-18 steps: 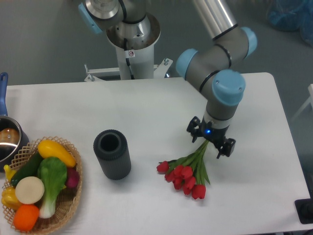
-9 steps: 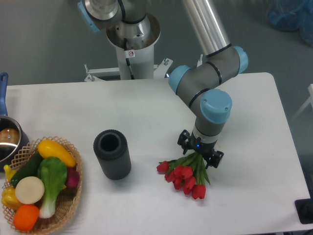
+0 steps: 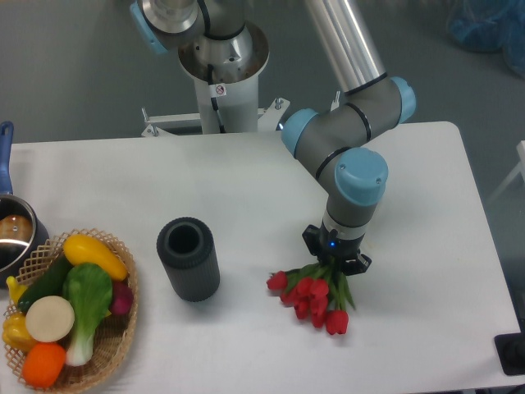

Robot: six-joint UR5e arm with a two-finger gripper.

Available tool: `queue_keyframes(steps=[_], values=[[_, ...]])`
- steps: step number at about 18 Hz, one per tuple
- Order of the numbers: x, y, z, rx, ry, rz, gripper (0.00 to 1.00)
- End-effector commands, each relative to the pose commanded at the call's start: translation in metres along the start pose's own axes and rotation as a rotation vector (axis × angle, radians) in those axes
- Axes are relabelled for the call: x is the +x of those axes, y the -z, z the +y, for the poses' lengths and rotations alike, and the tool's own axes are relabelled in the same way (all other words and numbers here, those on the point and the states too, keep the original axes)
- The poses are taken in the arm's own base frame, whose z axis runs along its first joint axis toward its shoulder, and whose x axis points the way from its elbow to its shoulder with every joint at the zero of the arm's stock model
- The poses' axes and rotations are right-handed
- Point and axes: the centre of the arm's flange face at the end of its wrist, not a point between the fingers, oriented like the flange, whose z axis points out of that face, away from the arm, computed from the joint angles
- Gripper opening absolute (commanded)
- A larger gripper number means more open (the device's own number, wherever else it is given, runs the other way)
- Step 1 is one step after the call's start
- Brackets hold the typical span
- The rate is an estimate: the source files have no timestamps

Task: Pick up the flowers from the table
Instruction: 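Lift the gripped red tulip bouquet up off the table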

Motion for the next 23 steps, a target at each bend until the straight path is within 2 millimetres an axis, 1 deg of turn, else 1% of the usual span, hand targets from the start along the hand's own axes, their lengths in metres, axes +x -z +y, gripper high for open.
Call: queue_keyframes(steps=[3,6,7,9,12,14,16,18,20,23], values=[[-0.010,0.024,0.001,0.009,0.007,-0.039,0.00],[-0.019,0.054,0.014,0.016,0.032,-0.067,0.00],[-0.022,0.061,0.015,0.015,0.036,-0.066,0.00],[-0.034,0.076,0.019,0.003,0.054,-0.043,0.00],[-0.046,0.094,0.014,0.002,0.047,-0.042,0.00],[-0.055,0.102,0.012,0.006,0.031,-0.062,0.00],[-0.065,0.105,0.012,-0.019,0.009,-0.073,0.00],[-0.077,0.112,0.022,-0.049,0.009,-0.057,0.00],[-0.086,0.119,0.021,-0.076,-0.026,-0.043,0.00],[-0.099,0.123,0.033,-0.115,-0.028,-0.036,0.00]])
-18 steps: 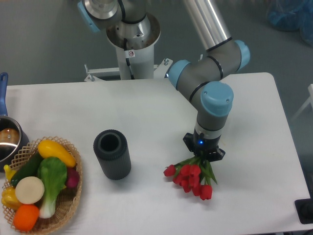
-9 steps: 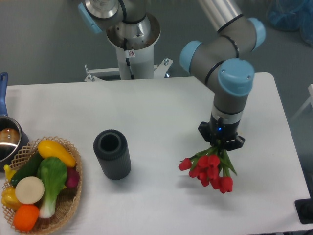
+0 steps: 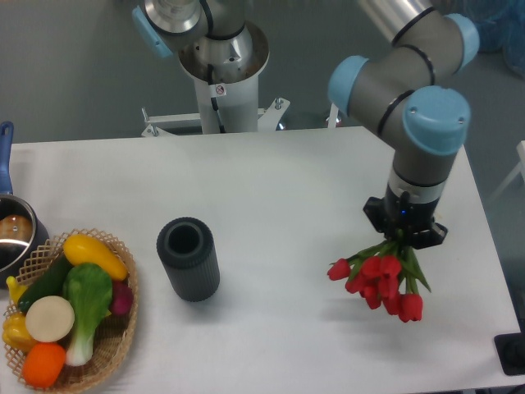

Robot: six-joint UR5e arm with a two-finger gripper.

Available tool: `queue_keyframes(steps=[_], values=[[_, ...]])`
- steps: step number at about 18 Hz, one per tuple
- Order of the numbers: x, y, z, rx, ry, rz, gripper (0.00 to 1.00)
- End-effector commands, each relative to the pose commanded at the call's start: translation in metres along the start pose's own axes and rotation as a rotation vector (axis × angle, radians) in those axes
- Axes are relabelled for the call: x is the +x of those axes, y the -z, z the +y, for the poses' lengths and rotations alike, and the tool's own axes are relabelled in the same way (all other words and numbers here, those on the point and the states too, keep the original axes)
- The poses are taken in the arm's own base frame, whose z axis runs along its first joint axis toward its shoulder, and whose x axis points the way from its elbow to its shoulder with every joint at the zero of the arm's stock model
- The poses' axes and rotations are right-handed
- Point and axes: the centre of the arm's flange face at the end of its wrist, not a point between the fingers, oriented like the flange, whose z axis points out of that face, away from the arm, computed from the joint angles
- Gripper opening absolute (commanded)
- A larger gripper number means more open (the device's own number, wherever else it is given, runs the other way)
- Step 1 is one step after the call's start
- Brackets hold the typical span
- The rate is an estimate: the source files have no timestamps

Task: Pick up the flowers from the table
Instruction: 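Lift the gripped red tulip bouquet up off the table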

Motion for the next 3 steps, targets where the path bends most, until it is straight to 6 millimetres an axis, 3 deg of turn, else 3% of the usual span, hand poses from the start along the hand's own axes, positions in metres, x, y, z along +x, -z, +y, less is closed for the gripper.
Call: queue_keyframes(steps=[3], values=[[-0.0059,-0.0016,0.0116,-0.004,-0.020,0.002,0.00]])
